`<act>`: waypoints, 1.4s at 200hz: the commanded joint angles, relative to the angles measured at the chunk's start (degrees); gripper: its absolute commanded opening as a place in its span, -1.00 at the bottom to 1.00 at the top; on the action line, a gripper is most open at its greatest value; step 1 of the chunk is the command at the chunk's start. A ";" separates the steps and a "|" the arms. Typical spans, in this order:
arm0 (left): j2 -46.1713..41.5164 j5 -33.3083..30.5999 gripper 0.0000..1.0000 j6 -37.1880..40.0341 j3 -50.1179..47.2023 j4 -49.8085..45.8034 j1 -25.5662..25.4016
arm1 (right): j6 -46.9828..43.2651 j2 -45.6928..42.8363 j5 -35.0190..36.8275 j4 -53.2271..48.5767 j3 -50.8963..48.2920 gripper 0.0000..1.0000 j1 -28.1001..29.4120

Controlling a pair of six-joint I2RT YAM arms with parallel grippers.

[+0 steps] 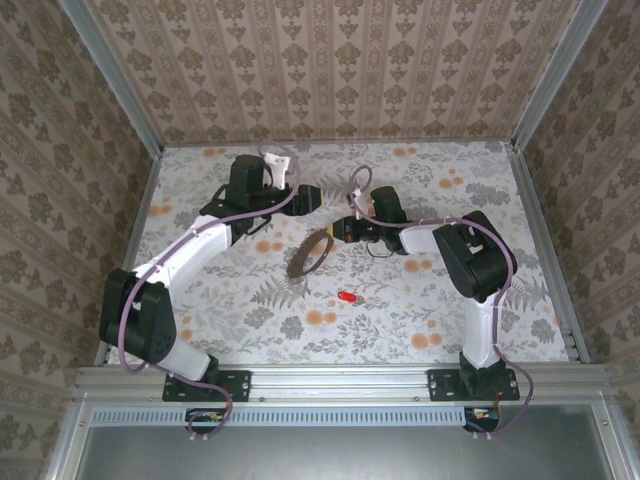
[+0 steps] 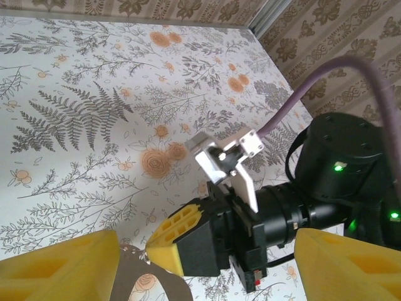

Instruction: Put the keys on the keyring

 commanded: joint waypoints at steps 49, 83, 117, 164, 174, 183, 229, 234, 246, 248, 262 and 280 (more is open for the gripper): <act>0.94 0.96 0.50 -0.36 -0.62 2.41 0.09 | -3.14 -0.65 3.97 -5.45 -3.24 -0.83 0.18; 1.79 1.26 0.51 -0.52 -0.40 2.33 0.05 | -3.17 -2.05 4.61 -5.26 -4.91 -0.44 0.12; 2.03 1.31 0.53 -0.60 -0.75 2.23 0.05 | -3.57 -5.41 5.23 -5.73 -6.81 -0.25 -0.12; 2.62 0.88 0.55 0.12 -1.47 1.32 0.05 | -5.12 -9.75 6.92 -9.21 -8.26 -0.18 -0.71; 2.77 0.92 0.55 0.12 -1.55 1.35 0.05 | -5.68 -10.14 7.17 -10.29 -8.13 -0.18 -0.72; 2.81 0.95 0.55 0.12 -1.59 1.32 0.05 | -6.26 -10.40 7.83 -11.14 -7.99 -0.17 -0.57; 3.13 0.97 0.56 0.17 -1.33 1.51 0.05 | -9.94 -9.00 9.47 -16.52 -5.41 -0.17 -0.45; 3.18 0.97 0.57 0.18 -1.25 1.45 0.05 | -10.07 -8.76 9.55 -16.68 -5.15 -0.17 -0.39; 3.22 0.96 0.57 0.18 -1.07 1.39 0.05 | -10.33 -8.13 9.56 -17.10 -4.46 -0.17 -0.26; 3.28 0.97 0.57 0.20 -1.07 1.43 0.05 | -10.43 -8.03 9.58 -17.15 -4.32 -0.17 -0.21; 3.27 0.95 0.57 0.20 -1.03 1.38 0.05 | -10.76 -7.04 9.77 -17.78 -3.35 -0.16 0.05; 3.34 0.99 0.58 0.16 -1.07 1.42 0.05 | -11.17 -5.77 10.11 -18.40 -2.04 -0.16 0.31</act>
